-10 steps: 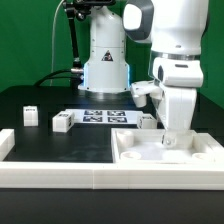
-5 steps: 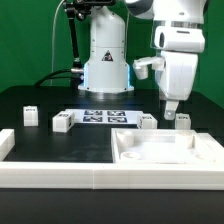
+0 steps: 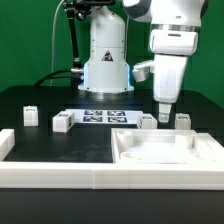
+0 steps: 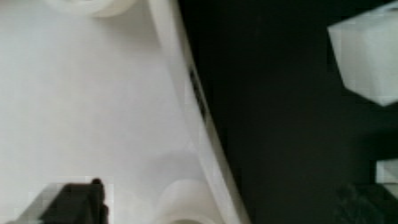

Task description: Assemble one leg

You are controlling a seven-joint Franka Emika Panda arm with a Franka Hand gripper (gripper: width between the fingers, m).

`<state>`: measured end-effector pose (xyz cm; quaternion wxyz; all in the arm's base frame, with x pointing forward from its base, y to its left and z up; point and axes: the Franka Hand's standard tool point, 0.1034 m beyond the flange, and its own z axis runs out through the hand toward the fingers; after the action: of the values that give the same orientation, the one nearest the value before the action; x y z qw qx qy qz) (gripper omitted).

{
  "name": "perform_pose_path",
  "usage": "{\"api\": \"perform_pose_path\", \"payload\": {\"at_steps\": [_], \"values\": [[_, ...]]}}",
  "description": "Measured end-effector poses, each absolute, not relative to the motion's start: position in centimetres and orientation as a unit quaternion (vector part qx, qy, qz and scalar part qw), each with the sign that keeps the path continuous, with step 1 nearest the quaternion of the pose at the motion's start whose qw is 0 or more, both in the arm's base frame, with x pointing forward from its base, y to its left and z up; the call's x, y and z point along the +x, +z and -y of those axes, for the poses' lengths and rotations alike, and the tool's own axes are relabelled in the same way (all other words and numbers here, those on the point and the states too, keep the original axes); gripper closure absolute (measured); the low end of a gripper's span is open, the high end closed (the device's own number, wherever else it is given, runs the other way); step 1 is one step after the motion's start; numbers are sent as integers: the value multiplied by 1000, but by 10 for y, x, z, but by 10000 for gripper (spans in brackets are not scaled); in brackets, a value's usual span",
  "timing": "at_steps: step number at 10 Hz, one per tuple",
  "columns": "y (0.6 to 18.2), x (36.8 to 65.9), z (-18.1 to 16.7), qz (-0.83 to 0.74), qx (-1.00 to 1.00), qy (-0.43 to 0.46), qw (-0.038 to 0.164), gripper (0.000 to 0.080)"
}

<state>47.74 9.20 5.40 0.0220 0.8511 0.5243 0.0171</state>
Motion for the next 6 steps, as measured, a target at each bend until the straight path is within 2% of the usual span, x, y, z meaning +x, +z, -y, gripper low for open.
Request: {"api": "perform_pose_path", "payload": {"at_steps": [4,6], "values": [[55,466,-123,-313,949,33,10,151],[55,466,-127,-268,963,37,2,151]]}}
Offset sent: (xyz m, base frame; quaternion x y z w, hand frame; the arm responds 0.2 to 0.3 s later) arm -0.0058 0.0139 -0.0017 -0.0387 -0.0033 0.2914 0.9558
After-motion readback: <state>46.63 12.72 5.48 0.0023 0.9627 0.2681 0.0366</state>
